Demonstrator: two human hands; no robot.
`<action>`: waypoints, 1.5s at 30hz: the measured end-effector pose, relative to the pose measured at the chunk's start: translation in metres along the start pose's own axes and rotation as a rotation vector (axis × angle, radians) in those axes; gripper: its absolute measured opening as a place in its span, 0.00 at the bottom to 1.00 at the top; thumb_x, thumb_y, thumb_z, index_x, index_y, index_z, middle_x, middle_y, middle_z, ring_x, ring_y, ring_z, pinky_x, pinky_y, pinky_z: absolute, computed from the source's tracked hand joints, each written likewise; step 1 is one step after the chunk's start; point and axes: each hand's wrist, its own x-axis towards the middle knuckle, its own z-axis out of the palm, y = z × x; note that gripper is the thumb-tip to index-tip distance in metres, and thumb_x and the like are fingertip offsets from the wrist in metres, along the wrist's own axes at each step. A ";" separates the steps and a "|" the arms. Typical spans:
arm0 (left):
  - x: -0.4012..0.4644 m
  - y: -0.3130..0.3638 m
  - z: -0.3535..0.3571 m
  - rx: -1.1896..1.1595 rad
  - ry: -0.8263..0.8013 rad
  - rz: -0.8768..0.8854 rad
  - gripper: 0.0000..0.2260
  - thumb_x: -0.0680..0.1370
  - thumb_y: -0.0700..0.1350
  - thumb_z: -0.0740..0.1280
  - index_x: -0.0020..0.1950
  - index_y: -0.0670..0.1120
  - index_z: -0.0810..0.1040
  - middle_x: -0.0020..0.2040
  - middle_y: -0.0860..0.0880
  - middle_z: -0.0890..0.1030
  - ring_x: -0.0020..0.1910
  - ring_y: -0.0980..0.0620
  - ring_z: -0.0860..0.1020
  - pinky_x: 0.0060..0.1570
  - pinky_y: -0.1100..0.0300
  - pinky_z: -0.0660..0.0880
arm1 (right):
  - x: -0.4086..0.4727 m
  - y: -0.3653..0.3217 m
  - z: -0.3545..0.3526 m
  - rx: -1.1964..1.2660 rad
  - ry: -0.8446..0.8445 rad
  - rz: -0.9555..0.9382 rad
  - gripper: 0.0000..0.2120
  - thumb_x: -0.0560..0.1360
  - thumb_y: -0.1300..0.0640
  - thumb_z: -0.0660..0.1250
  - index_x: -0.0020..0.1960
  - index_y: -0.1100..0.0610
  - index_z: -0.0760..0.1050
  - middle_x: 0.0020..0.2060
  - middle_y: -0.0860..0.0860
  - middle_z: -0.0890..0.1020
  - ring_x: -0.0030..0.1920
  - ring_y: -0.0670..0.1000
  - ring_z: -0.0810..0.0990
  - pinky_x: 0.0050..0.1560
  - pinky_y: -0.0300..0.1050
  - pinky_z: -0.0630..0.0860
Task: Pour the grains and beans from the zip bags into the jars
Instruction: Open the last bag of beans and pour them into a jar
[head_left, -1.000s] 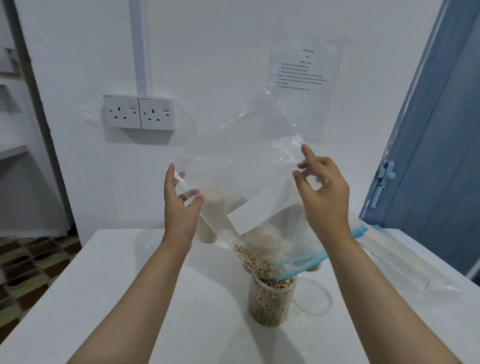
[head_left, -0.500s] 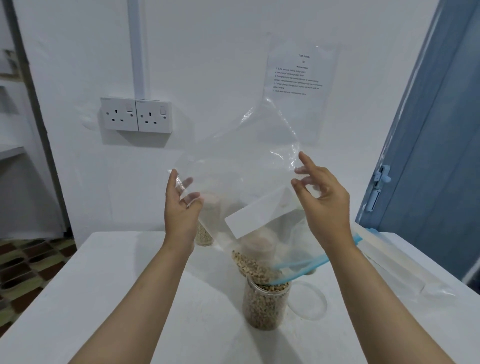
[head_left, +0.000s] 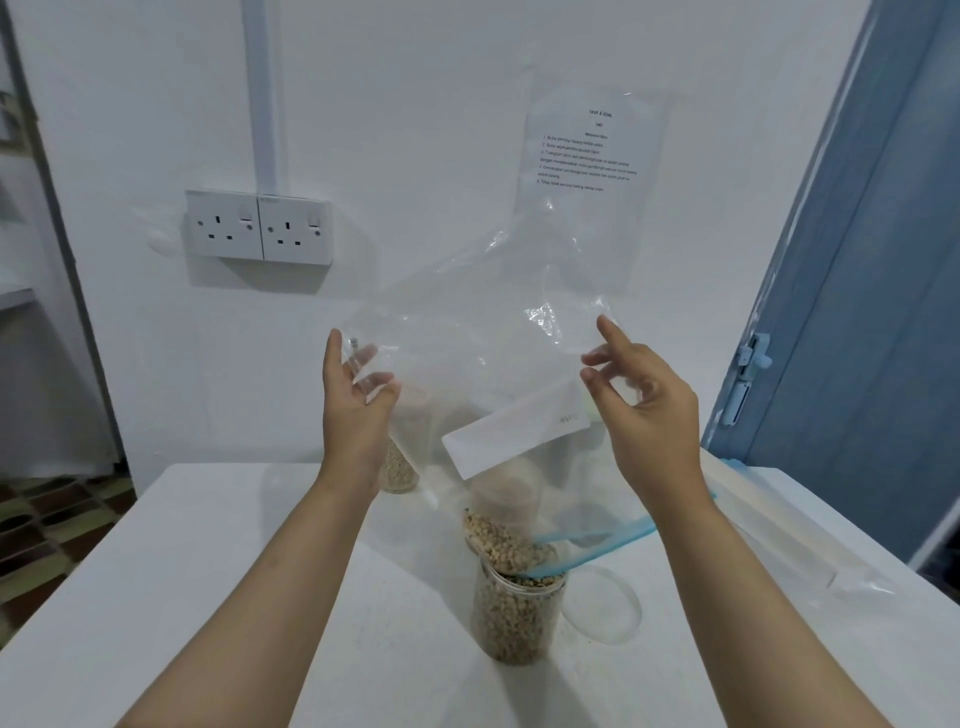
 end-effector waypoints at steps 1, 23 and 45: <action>0.000 0.001 0.000 0.005 -0.002 0.004 0.34 0.80 0.32 0.64 0.79 0.55 0.55 0.68 0.52 0.73 0.49 0.60 0.76 0.54 0.68 0.73 | 0.000 0.000 0.000 0.013 0.007 0.010 0.22 0.78 0.65 0.68 0.70 0.52 0.74 0.48 0.44 0.82 0.46 0.41 0.79 0.53 0.27 0.70; -0.002 0.012 0.010 0.001 -0.042 0.071 0.34 0.80 0.35 0.64 0.79 0.58 0.54 0.73 0.59 0.66 0.62 0.58 0.78 0.57 0.67 0.73 | 0.000 0.002 0.000 0.021 0.061 -0.021 0.22 0.79 0.63 0.67 0.72 0.52 0.72 0.49 0.45 0.81 0.48 0.42 0.78 0.55 0.28 0.71; -0.008 0.012 0.015 -0.021 -0.043 0.083 0.31 0.80 0.34 0.65 0.77 0.57 0.62 0.72 0.63 0.67 0.62 0.59 0.78 0.70 0.51 0.70 | 0.003 0.006 -0.005 0.033 0.028 -0.076 0.23 0.79 0.64 0.67 0.71 0.49 0.71 0.49 0.44 0.80 0.49 0.42 0.78 0.56 0.28 0.70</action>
